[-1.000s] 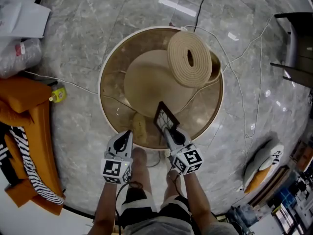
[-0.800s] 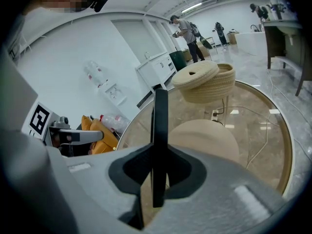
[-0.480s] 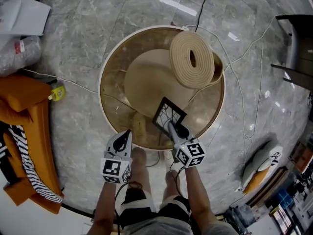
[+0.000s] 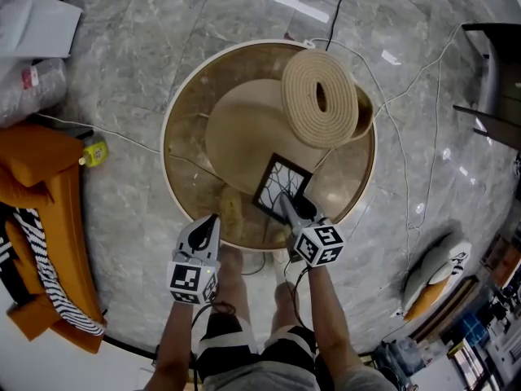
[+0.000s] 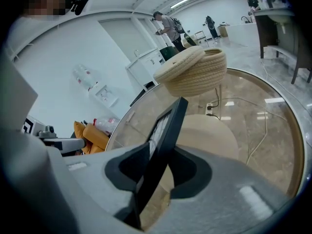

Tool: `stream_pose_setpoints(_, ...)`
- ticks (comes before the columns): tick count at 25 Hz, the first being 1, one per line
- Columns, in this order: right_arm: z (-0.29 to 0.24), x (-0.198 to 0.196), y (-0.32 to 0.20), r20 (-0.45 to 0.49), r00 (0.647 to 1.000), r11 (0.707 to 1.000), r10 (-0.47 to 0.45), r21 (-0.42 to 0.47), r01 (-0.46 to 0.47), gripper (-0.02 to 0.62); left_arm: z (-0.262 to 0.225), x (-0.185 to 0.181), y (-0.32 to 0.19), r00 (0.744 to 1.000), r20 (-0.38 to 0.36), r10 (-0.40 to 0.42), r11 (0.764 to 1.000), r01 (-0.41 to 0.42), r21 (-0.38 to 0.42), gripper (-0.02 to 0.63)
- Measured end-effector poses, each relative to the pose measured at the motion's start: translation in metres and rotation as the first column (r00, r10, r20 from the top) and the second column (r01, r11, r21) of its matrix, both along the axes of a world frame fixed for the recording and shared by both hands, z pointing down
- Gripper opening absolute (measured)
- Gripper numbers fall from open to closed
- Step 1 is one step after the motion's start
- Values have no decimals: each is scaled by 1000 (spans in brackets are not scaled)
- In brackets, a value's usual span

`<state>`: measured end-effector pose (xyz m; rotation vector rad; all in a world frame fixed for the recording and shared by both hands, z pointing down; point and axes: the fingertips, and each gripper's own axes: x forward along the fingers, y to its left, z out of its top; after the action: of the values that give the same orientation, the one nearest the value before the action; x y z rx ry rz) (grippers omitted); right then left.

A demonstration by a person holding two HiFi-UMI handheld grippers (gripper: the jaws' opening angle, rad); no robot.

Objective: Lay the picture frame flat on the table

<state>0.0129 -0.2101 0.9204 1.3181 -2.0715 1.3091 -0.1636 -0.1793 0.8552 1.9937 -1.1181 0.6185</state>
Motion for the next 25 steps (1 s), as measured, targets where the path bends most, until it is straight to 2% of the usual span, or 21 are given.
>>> stream_pose_setpoints(7,10,5,-3,10,1000,1000,3,-18,-3,140,4,5,-3,1000,6,12,1000,-12,-9,18)
stream_pose_setpoints(18,29,17,-4,-52,998,995,37,-85,-41,212,9,4,-10,1000,10,10,1000,-10,-22,18)
stream_pose_setpoints(25,30,16,-4,-94,995,995,37,-90,-46,222,11,7,-14,1000,5,21,999,-21,-28,18)
